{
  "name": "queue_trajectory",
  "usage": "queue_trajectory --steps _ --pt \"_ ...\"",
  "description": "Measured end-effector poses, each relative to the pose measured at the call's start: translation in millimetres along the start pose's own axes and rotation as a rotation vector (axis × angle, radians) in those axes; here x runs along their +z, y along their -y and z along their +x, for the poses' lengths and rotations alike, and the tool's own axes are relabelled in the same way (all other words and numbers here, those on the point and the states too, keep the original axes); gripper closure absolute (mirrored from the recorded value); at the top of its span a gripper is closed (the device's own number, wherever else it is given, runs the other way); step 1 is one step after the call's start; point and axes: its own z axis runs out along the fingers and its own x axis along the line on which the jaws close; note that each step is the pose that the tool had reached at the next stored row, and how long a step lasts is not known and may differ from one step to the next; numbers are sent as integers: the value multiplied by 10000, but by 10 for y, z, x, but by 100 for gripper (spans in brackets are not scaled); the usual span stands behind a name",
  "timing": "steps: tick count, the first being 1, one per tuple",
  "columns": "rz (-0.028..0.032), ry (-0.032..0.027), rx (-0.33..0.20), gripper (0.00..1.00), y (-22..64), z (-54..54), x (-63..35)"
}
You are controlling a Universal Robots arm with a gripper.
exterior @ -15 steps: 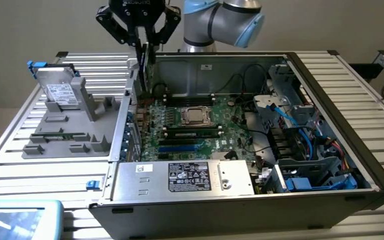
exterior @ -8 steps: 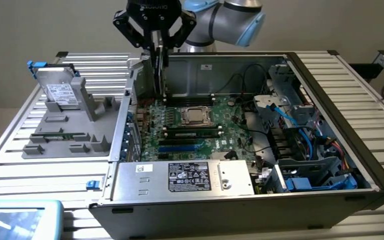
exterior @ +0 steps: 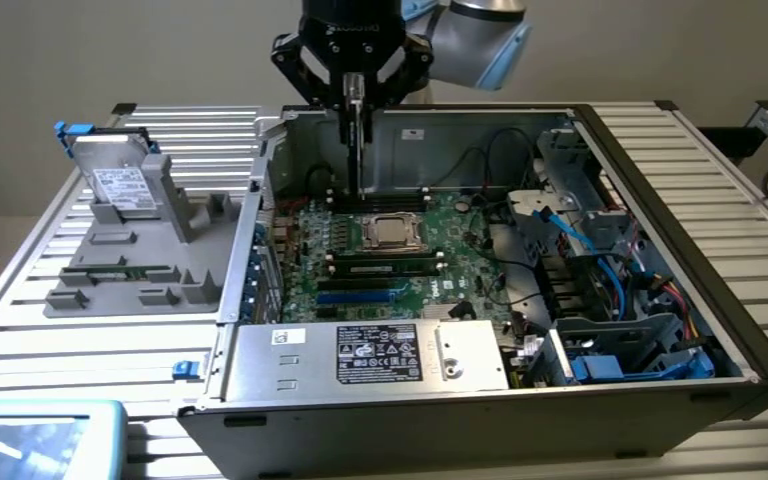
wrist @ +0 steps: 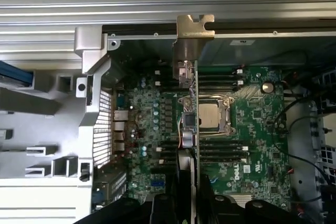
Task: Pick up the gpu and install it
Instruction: 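Pick up the gpu and move the gpu toward the slot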
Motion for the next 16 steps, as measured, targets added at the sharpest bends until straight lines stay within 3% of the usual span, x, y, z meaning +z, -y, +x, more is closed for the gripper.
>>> queue_trajectory --steps 16 --pt "36 1 -3 72 1 -674 191"
